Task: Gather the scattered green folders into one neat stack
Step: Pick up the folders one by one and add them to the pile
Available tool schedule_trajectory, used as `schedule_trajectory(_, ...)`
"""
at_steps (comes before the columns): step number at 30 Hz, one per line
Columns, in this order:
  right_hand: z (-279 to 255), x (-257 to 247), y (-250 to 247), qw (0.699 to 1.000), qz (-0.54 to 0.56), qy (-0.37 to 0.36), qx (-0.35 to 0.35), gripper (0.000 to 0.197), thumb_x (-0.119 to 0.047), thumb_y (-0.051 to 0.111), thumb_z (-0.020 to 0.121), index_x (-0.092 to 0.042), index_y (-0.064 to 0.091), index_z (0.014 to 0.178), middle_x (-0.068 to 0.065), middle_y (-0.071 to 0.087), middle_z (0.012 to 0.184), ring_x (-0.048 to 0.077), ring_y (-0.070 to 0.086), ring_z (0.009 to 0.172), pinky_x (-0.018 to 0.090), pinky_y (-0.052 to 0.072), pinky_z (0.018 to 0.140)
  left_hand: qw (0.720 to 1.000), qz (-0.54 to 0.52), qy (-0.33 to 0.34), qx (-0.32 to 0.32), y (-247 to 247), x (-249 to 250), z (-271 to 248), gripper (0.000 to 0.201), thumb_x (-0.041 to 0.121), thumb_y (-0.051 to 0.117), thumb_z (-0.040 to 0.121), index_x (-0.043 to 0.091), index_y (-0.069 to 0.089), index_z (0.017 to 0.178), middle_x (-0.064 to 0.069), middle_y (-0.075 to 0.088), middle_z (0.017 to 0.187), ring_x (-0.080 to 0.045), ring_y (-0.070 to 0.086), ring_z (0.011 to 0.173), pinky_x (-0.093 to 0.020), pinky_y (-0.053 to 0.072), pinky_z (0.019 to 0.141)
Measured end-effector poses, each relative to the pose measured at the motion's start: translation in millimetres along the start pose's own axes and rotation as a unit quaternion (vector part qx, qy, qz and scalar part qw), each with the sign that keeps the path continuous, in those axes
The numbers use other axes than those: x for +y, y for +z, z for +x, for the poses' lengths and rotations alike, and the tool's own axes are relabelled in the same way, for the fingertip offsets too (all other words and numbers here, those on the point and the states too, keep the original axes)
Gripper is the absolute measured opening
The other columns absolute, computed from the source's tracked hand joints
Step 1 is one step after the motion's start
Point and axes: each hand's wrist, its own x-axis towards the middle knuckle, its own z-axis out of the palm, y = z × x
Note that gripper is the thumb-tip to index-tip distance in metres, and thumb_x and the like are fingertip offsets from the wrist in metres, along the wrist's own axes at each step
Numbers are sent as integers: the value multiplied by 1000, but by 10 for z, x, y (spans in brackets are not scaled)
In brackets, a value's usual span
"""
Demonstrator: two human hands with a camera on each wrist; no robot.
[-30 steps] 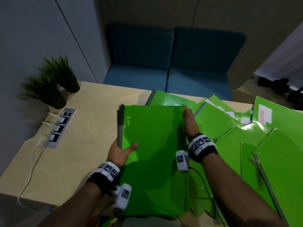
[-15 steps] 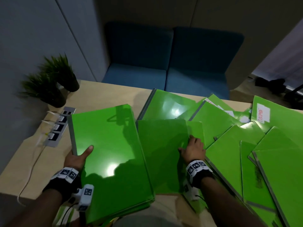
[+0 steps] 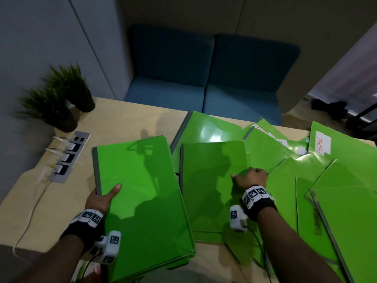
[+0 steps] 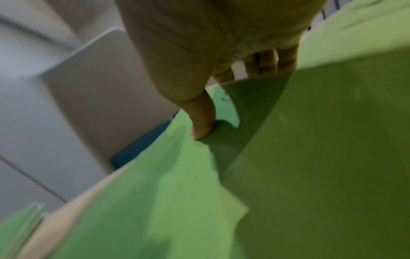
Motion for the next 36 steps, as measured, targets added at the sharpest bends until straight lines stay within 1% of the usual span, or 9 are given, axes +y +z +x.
schedule_trajectory(5, 71, -69, -34, 998, -52, -24, -13, 74, -59, 64, 81, -9, 48, 133, 19, 40, 141, 39, 43, 127, 48, 42, 106, 1000, 3, -19, -8, 58, 21, 22, 67, 37, 77, 78, -1, 54, 128, -24, 59, 127, -35, 55, 100, -34, 39, 86)
schedule_trajectory(8, 132, -176, -87, 990, 122, -65, -31, 81, -43, 80, 71, -13, 46, 139, 12, 44, 143, 36, 55, 118, 49, 50, 97, 1000, 1, -28, -15, 73, 3, 77, 66, 38, 77, 77, 0, 56, 127, -23, 60, 126, -31, 54, 94, -34, 41, 87)
schedule_trajectory(12, 24, -424, -325, 956, 219, -190, -39, 37, -21, 83, 73, -13, 63, 104, 2, 71, 102, 23, 69, 91, 43, 56, 86, 999, 18, -43, -19, 55, -3, 133, 67, 41, 75, 79, -2, 55, 127, -24, 59, 127, -38, 57, 108, -37, 43, 92)
schedule_trajectory(16, -204, -759, -836, 930, 236, -280, 36, 26, -12, 82, 73, -16, 59, 83, 2, 68, 80, 17, 66, 67, 32, 58, 67, 999, 9, -45, -28, 14, -25, 145, 69, 40, 77, 77, -1, 55, 128, -20, 59, 128, -35, 57, 107, -36, 43, 92)
schedule_trajectory(20, -419, -956, -1414, 892, 315, -322, 36, 25, -11, 77, 79, -17, 55, 90, -8, 64, 81, 3, 61, 65, 10, 47, 51, 999, -4, -38, -31, 8, -43, 143, 65, 36, 78, 77, 1, 57, 127, -17, 61, 127, -31, 57, 104, -30, 40, 89)
schedule_trajectory(24, -308, -1165, -1151, 884, 351, -308, -22, 34, -10, 76, 80, -11, 57, 108, 4, 70, 96, 12, 66, 77, 33, 57, 72, 999, -4, -33, -23, 35, -40, 115, 65, 34, 76, 79, 0, 54, 129, -19, 60, 128, -35, 57, 115, -29, 39, 88)
schedule_trajectory(29, -257, -1256, -40, 902, 291, -287, -140, 50, -5, 77, 78, -7, 50, 120, 13, 67, 110, 20, 67, 83, 42, 59, 80, 999, -5, -19, -31, 21, -62, 161, 62, 40, 68, 85, 3, 52, 132, -19, 59, 131, -35, 56, 117, -32, 41, 91)
schedule_trajectory(33, -426, -1278, 568, 918, 200, -280, -197, 110, -9, 80, 75, -19, 4, 154, 12, 37, 151, 28, 41, 136, 41, 32, 113, 998, 20, -5, -57, -19, -137, 194, 57, 47, 47, 96, 6, 49, 136, -16, 62, 121, -33, 56, 111, -29, 37, 85)
schedule_trajectory(36, -566, -1327, 884, 928, 38, -293, -225, 118, -20, 82, 74, -16, -4, 155, 16, 21, 157, 33, 27, 143, 40, 29, 115, 997, 13, -2, -81, -52, -203, 206, 55, 46, 37, 100, 7, 43, 139, -16, 57, 127, -33, 52, 120, -28, 35, 87)
